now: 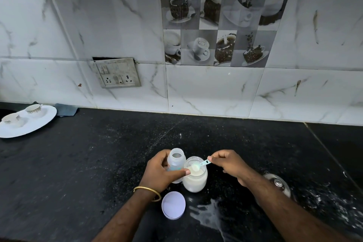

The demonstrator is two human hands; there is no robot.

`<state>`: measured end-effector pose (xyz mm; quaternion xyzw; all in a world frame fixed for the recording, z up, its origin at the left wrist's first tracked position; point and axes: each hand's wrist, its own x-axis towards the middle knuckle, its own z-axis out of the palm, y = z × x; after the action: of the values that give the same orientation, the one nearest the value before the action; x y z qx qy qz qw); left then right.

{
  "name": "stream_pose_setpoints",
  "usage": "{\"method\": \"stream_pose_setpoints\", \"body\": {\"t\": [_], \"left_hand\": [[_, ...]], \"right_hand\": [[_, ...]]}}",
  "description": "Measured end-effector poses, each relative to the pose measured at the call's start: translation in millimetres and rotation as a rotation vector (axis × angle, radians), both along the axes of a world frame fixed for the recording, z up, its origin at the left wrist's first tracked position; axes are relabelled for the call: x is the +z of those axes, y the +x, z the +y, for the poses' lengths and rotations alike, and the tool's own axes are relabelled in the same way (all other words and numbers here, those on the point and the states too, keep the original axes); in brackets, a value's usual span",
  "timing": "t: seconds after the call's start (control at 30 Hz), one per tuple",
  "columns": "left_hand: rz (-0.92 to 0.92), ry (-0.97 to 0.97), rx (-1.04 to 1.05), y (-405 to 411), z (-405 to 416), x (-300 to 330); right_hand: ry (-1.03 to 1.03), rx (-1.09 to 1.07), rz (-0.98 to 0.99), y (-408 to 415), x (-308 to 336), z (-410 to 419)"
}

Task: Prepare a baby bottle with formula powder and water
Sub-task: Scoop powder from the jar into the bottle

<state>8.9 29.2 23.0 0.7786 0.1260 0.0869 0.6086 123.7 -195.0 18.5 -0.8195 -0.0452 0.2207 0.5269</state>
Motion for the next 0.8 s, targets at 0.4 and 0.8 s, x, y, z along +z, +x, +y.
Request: {"method": "stream_pose_setpoints", "body": {"t": [0.4,0.8], "left_hand": [[-0.002,0.000,0.002,1.2,1.4,-3.3],[-0.036,0.001,0.000,7.4,2.2,-1.0]], "right_hand": [[-0.015,-0.016,-0.080,-6.2,1.2,-1.6],[0.075,-0.160,0.260,-12.7,19.9,2.8]]}}
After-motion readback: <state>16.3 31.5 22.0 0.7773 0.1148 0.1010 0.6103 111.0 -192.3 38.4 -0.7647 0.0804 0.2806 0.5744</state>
